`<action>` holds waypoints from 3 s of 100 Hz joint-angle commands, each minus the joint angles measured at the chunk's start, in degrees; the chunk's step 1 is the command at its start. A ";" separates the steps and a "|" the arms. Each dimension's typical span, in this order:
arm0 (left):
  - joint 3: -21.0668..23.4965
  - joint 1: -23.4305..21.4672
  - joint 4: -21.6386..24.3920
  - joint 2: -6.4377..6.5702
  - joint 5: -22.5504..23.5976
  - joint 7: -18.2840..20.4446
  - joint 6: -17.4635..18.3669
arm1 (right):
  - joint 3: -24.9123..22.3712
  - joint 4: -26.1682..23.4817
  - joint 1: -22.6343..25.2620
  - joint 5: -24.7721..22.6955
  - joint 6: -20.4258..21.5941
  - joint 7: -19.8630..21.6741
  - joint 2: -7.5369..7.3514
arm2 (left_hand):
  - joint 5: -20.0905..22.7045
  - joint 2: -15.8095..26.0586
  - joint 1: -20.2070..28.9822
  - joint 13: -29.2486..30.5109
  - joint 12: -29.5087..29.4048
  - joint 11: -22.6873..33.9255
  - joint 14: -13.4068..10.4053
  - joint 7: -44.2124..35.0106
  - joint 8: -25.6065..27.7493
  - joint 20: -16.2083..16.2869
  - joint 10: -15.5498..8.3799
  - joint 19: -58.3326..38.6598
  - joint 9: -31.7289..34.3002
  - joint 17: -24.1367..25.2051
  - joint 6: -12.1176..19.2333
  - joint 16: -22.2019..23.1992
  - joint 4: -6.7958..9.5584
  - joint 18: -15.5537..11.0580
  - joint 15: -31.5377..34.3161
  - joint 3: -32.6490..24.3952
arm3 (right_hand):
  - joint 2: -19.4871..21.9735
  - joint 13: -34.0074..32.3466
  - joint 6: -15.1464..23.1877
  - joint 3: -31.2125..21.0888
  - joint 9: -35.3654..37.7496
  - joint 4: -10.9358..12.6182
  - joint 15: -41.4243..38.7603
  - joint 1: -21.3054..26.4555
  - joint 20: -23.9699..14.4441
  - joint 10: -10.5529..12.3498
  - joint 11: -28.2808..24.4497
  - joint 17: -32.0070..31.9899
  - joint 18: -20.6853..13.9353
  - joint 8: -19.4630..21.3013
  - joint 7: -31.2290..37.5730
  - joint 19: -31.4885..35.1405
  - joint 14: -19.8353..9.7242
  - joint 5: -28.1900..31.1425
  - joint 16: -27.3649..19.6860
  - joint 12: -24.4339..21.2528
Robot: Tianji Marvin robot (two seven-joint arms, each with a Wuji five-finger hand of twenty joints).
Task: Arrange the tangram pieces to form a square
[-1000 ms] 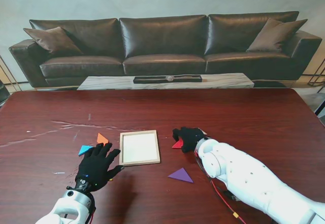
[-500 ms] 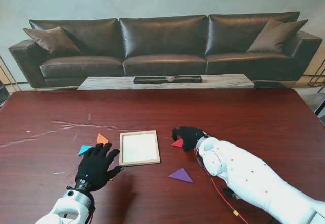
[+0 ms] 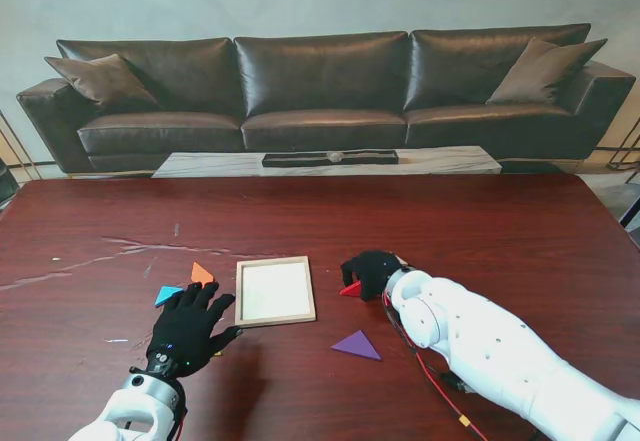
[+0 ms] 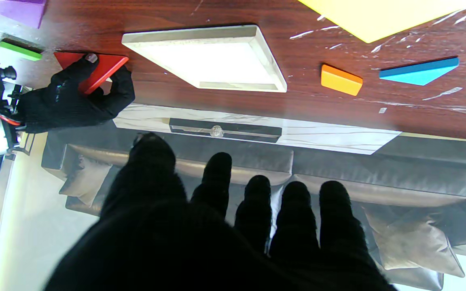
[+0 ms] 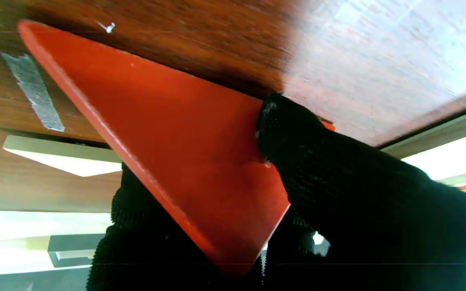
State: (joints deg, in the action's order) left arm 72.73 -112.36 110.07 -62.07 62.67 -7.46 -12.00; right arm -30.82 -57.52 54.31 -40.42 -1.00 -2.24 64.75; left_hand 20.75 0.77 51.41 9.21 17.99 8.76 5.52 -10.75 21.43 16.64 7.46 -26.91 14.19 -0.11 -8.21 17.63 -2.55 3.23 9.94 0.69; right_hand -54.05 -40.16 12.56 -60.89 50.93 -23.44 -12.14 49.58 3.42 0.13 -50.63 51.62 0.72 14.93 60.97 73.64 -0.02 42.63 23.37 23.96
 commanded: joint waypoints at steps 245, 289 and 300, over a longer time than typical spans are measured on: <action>2.18 -2.12 2.02 0.27 0.05 2.59 2.06 | 7.03 -5.49 -5.69 10.36 -7.58 -2.95 10.90 | 0.38 0.32 2.18 0.75 -0.29 0.34 -1.76 -0.65 0.13 -1.25 -0.44 0.76 0.25 0.95 0.75 -0.35 2.59 -1.29 -0.16 -0.40 | -2.75 -32.73 4.10 -10.20 10.58 -1.77 -29.75 -0.58 -15.47 -2.46 7.46 9.51 -0.29 -5.85 9.18 8.03 -3.19 11.62 3.45 -3.75; 2.32 -2.35 2.26 0.28 0.21 2.66 2.18 | 9.18 -0.83 -5.33 13.70 -6.11 -5.15 14.34 | 0.39 0.30 2.14 0.82 -0.26 0.29 -1.86 -0.61 0.16 -1.21 -0.49 0.98 0.25 0.96 0.83 -0.31 2.60 -1.29 -0.21 -0.41 | -1.36 -31.92 4.10 -8.82 9.30 -0.87 -29.50 0.09 -15.60 -2.31 7.03 9.08 -0.14 -5.60 9.13 6.63 -2.97 10.92 3.38 -3.28; 2.39 -2.44 2.31 0.28 0.22 2.58 2.25 | 9.92 0.52 -5.44 13.97 -5.11 -5.35 15.00 | 0.41 0.23 2.24 0.78 -0.25 0.32 -1.86 -0.61 0.17 -1.19 -0.42 1.00 0.31 0.96 0.77 -0.32 2.61 -1.29 -0.24 -0.45 | -1.13 -31.60 4.16 -8.68 9.07 -0.68 -29.39 0.18 -15.58 -2.18 6.88 8.97 -0.05 -5.43 9.18 6.29 -3.01 10.85 3.43 -3.17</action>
State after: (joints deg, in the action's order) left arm 75.04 -114.37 111.96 -61.91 62.89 -4.78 -9.95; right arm -21.47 -57.62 48.45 -26.53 -6.92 -7.53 78.93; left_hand 20.77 0.77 51.41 9.95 17.99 8.83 4.65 -10.82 21.43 16.00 7.46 -26.80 14.19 -0.08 -8.18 17.62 -2.55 2.21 10.64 0.70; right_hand -61.17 -69.94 11.10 -66.51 61.03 -27.44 -40.97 44.22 -8.81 -1.01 -42.77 57.87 2.30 8.28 63.67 76.07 -3.04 51.31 26.77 20.12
